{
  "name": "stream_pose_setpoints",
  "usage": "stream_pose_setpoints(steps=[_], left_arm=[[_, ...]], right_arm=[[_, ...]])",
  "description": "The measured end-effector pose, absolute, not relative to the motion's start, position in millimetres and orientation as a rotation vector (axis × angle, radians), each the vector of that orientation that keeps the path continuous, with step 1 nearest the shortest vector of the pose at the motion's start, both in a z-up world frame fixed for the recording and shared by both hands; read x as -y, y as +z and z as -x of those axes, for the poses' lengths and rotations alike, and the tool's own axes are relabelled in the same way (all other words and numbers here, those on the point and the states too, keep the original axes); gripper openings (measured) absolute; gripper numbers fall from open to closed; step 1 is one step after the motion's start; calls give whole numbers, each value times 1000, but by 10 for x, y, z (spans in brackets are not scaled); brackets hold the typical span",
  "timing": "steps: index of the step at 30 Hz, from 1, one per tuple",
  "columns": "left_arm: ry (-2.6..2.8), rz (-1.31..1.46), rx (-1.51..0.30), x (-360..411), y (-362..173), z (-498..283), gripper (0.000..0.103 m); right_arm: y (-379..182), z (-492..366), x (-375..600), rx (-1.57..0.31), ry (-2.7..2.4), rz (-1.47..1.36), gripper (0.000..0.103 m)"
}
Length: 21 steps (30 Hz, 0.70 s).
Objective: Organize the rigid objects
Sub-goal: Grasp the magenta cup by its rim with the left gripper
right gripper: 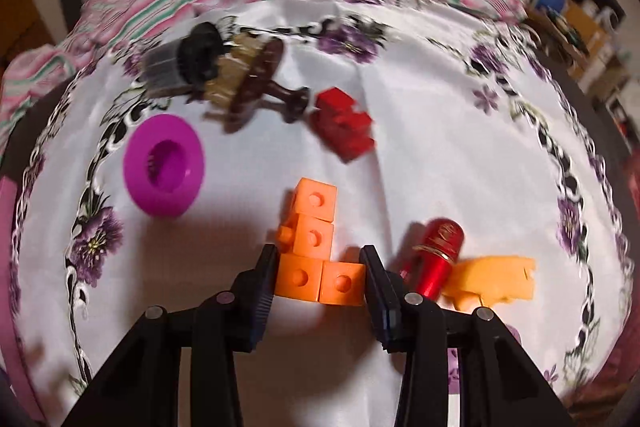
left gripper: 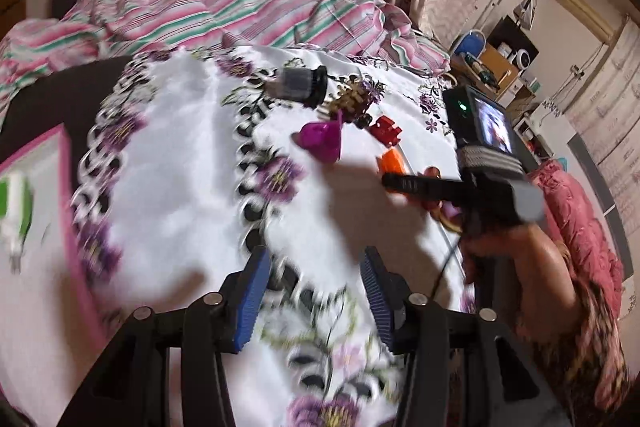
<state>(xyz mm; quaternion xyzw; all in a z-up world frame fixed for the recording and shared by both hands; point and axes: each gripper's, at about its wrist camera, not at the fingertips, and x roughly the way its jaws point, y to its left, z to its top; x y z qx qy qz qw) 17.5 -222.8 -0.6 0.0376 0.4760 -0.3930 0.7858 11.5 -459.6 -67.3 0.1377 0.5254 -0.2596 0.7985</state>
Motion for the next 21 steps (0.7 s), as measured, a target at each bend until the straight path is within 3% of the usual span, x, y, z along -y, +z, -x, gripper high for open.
stream_pose_setpoints(steps=[3,21], left_arm=[[-850,-115,-1029,2549,-42,-320,58],[-808,-212,-1083,3641,-525,-1128,68]], right_arm=[[-679,-98,4647,-1128,-553,-331,42],[-708,-88,4695,-1122,-542,-387,44]])
